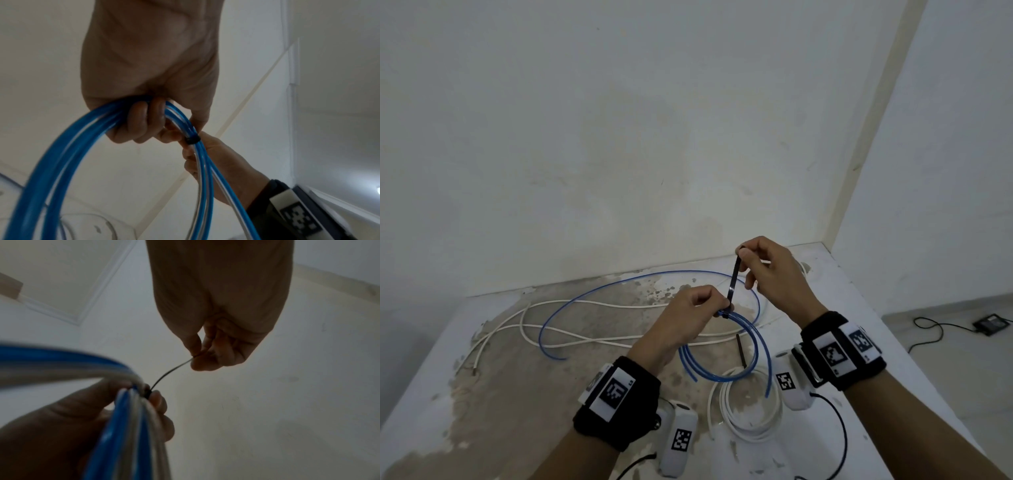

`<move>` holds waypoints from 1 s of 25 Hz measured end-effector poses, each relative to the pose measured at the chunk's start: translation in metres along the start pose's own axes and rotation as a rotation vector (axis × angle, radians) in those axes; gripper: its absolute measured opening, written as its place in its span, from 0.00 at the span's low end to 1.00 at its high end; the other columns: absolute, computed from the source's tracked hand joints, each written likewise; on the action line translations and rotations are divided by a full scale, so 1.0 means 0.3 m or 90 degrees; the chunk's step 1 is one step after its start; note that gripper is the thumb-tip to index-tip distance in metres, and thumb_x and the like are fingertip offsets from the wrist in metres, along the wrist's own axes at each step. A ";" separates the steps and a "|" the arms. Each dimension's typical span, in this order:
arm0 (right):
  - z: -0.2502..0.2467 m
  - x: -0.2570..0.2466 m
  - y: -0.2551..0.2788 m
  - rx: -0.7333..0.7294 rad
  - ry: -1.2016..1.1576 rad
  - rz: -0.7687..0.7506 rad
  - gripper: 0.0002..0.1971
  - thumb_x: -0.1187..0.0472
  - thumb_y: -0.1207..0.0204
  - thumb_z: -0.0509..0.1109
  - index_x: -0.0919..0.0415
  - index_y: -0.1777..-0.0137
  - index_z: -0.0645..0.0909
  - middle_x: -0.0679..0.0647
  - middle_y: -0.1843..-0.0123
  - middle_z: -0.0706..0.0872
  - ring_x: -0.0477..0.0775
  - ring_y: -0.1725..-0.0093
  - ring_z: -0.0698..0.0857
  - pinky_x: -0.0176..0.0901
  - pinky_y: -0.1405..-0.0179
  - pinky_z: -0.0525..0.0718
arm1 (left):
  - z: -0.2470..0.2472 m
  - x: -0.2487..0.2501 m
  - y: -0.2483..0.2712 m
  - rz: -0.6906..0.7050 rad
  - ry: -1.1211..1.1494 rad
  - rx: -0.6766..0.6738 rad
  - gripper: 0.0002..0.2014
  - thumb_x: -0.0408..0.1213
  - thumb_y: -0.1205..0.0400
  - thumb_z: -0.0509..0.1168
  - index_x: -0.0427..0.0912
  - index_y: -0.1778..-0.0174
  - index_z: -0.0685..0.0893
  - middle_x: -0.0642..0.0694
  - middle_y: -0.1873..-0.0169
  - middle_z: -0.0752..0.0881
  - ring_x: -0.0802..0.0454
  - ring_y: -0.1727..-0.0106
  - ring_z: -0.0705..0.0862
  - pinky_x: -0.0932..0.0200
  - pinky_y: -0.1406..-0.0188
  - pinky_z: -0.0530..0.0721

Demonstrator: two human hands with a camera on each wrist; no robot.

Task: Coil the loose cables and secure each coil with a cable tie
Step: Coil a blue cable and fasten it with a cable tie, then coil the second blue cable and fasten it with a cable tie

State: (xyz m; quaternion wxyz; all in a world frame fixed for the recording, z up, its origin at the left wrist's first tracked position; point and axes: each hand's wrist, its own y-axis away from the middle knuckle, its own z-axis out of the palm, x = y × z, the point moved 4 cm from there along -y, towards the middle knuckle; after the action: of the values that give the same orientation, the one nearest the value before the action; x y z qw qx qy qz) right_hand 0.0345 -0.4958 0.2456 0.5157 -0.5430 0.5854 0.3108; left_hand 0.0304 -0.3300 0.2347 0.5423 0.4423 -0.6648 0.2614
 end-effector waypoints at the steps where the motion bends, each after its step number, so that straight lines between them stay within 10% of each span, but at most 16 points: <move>1: 0.002 -0.001 0.010 -0.029 -0.045 0.025 0.07 0.59 0.15 0.67 0.62 0.50 0.83 0.53 0.61 0.88 0.50 0.72 0.83 0.34 0.77 0.74 | 0.000 -0.001 -0.003 -0.005 0.007 0.009 0.13 0.34 0.15 0.61 0.28 0.57 0.85 0.61 0.81 0.81 0.68 0.83 0.74 0.77 0.81 0.68; 7: 0.021 -0.003 0.053 -0.095 -0.079 0.027 0.09 0.62 0.17 0.70 0.66 0.55 0.89 0.61 0.63 0.90 0.50 0.68 0.88 0.40 0.77 0.80 | 0.003 -0.027 -0.008 -0.025 0.012 0.032 0.14 0.40 0.17 0.63 0.45 0.68 0.87 0.52 0.70 0.86 0.56 0.75 0.72 0.60 0.72 0.71; 14: 0.005 -0.012 0.045 -0.076 -0.081 0.049 0.10 0.58 0.17 0.70 0.64 0.51 0.89 0.53 0.62 0.90 0.48 0.66 0.87 0.43 0.75 0.76 | -0.011 -0.005 0.012 0.035 -0.051 0.038 0.14 0.40 0.13 0.60 0.37 0.54 0.88 0.63 0.82 0.78 0.67 0.80 0.74 0.72 0.75 0.69; 19: 0.101 0.045 0.160 -0.290 0.045 0.028 0.14 0.55 0.10 0.57 0.55 0.34 0.81 0.53 0.56 0.89 0.52 0.57 0.88 0.34 0.58 0.83 | -0.078 -0.105 -0.011 -0.093 0.190 0.172 0.16 0.49 0.14 0.59 0.43 0.49 0.87 0.51 0.71 0.72 0.59 0.79 0.64 0.64 0.81 0.63; 25: 0.220 0.242 0.285 -0.112 -0.199 0.245 0.12 0.58 0.09 0.54 0.53 0.34 0.78 0.59 0.61 0.78 0.55 0.69 0.82 0.50 0.64 0.86 | -0.066 -0.277 0.044 -0.161 0.052 0.158 0.13 0.44 0.10 0.51 0.44 0.44 0.79 0.45 0.59 0.85 0.49 0.71 0.85 0.59 0.70 0.83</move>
State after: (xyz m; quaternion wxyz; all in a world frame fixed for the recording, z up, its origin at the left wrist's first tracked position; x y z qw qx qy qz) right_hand -0.0209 -0.4391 0.1424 0.4824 -0.4097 0.5616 0.5329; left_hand 0.0302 -0.2821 0.1627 0.5386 0.5751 -0.5439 0.2886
